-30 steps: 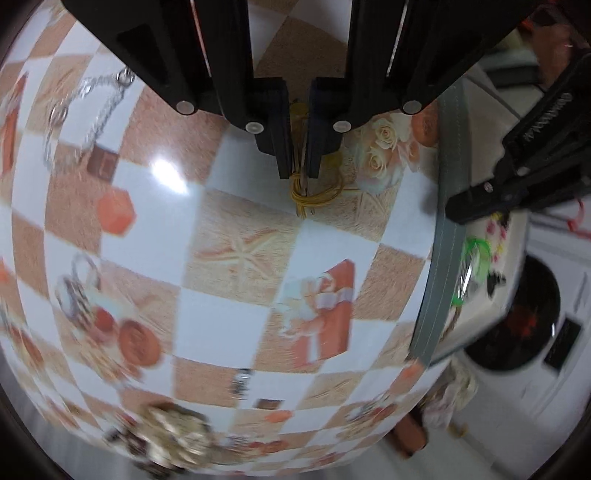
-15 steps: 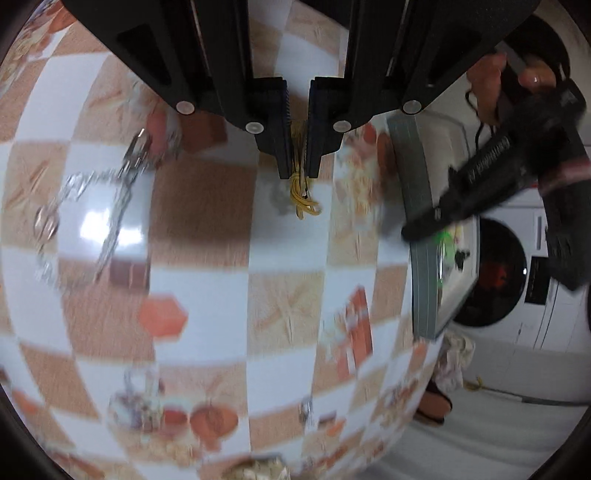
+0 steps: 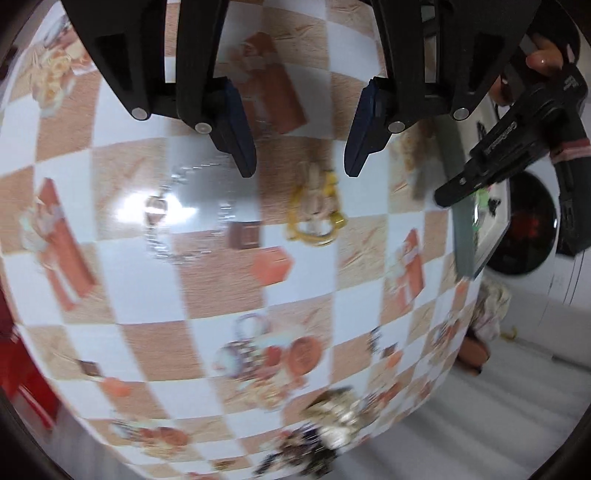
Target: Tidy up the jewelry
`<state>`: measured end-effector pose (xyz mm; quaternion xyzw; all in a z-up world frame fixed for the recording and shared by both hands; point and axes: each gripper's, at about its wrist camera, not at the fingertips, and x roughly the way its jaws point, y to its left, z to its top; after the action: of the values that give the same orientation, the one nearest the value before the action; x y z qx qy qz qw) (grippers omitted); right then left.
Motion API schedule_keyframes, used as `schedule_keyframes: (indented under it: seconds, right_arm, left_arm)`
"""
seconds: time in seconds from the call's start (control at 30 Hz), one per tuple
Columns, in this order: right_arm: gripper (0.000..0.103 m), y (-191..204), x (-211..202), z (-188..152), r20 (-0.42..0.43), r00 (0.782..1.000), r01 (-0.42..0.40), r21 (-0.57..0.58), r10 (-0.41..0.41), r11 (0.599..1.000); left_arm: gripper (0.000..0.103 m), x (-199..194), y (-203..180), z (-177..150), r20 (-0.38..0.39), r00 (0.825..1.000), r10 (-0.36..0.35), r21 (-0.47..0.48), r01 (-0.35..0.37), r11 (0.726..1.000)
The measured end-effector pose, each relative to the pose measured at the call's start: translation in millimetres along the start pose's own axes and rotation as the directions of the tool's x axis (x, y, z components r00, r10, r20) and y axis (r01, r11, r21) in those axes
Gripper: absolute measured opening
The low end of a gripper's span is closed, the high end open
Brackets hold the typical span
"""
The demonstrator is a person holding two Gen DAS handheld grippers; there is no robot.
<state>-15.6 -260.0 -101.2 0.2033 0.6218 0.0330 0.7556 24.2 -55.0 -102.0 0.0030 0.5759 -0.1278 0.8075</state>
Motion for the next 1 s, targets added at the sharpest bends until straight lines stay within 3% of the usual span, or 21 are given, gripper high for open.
schedule_keyframes:
  seconds: [0.3,0.37,0.47,0.6,0.83,1.0]
  right_arm:
    - [0.056,-32,-9,2,0.031,0.997,0.062,0.105,-0.066,0.993]
    - [0.056,-32,-9,2,0.032,0.998,0.057,0.114,-0.061,0.992]
    - [0.056,-32,-9,2,0.036,0.998,0.051,0.118,-0.056,0.992]
    - [0.056,-33,-11,3,0.042,0.998,0.047,0.123,-0.052,0.991]
    - [0.056,-38,-13,2,0.044,0.998,0.046,0.137,-0.052,0.989]
    - [0.056,-38,-14,2,0.046,0.998,0.037,0.138,-0.044,0.990]
  left_arm:
    - [0.006,0,-10,5,0.007,1.000,-0.024,-0.012,0.024,1.000]
    - [0.006,8,-9,7,-0.038,0.999,-0.027,-0.036,0.025,0.999]
    - [0.006,17,-1,8,-0.082,0.993,-0.086,-0.107,0.077,0.991]
    - [0.006,10,3,7,-0.052,0.993,-0.105,-0.137,0.097,0.986]
    - [0.006,-8,1,13,0.031,0.997,-0.067,-0.103,0.070,0.992]
    - [0.006,-11,3,16,0.031,0.996,-0.086,-0.111,0.089,0.990]
